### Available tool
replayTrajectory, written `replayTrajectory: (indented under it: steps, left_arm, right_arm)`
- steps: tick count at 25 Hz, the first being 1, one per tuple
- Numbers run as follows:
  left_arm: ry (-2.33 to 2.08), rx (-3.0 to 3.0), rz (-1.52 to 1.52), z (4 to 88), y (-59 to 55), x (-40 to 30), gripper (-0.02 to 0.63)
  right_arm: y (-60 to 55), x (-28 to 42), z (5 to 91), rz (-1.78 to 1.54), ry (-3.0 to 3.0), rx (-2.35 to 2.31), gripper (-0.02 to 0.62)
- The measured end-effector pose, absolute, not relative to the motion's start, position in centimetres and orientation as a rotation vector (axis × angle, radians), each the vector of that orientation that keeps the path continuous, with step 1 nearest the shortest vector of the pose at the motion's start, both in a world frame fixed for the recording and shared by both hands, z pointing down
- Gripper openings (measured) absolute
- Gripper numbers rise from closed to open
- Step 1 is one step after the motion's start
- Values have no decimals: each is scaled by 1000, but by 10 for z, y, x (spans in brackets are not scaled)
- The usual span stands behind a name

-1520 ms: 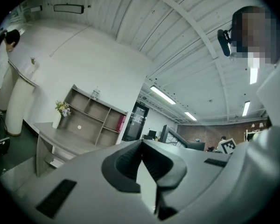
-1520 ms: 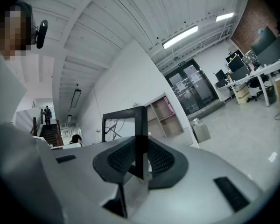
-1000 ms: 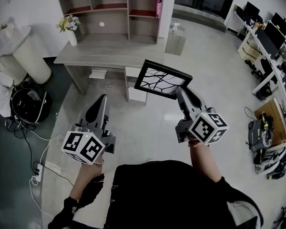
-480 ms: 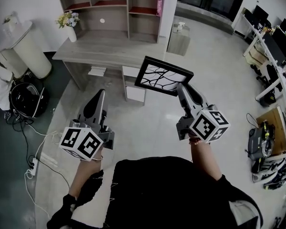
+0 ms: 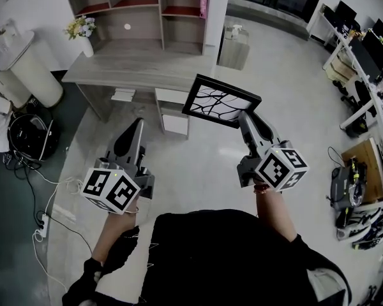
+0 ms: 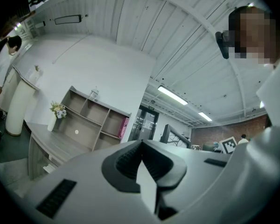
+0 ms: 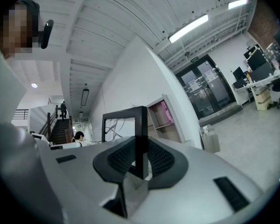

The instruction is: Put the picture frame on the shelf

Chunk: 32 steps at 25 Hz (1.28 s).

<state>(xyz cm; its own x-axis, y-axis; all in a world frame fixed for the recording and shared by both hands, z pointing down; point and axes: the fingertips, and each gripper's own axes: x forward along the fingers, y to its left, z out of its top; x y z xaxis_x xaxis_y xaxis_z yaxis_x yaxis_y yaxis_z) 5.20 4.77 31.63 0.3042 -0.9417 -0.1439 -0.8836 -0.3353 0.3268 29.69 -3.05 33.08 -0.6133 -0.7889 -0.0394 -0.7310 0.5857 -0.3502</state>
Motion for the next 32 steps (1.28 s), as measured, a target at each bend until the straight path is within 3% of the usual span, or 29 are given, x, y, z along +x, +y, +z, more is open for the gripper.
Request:
replayTrajectory:
  steps: [13, 32]
  left_arm:
    - [-1692, 2348, -431, 318, 30, 90, 11]
    - [-1576, 2404, -425, 309, -85, 54, 11]
  right_arm:
    - [-46, 347, 344, -534, 2601, -1302, 81]
    - [-135, 307, 328, -496, 2594, -1410, 81]
